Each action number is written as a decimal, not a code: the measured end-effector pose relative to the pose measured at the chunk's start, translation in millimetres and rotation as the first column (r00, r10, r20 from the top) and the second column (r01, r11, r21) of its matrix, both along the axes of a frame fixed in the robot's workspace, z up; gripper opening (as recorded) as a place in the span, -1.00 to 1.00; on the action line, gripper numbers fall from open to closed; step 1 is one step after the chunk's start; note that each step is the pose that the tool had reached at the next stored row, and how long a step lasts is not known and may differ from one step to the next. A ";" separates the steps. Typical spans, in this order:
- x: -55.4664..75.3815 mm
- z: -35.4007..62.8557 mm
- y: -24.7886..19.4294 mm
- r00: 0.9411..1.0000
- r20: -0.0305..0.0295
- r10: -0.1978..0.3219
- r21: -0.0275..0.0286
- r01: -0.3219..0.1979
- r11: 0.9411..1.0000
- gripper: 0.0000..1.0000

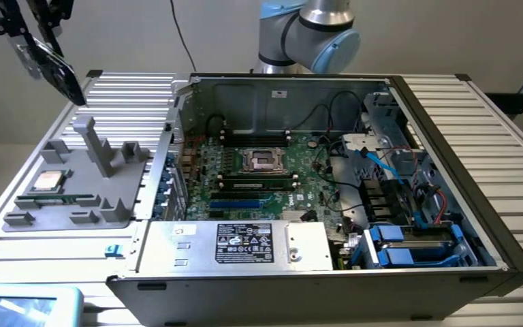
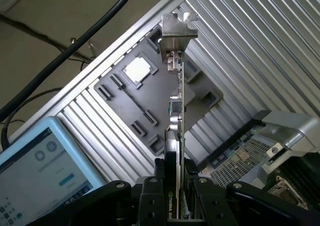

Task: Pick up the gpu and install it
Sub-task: 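Pick up the gpu and move the gpu toward the slot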

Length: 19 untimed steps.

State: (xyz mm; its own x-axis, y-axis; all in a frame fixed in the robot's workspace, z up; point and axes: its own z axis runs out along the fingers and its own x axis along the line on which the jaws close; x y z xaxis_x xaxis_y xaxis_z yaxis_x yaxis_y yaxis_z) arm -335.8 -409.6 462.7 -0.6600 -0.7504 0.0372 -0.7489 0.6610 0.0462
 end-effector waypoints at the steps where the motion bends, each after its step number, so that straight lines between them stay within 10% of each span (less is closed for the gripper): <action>1: 0.0 0.0 0.0 1.000 0.000 0.019 0.000 -0.019 1.000 -0.49; 10: 0.0 0.0 0.0 0.983 0.000 0.181 0.000 -0.181 0.983 -0.49; 19: 0.0 0.0 0.0 0.941 0.000 0.339 0.000 -0.339 0.941 -0.49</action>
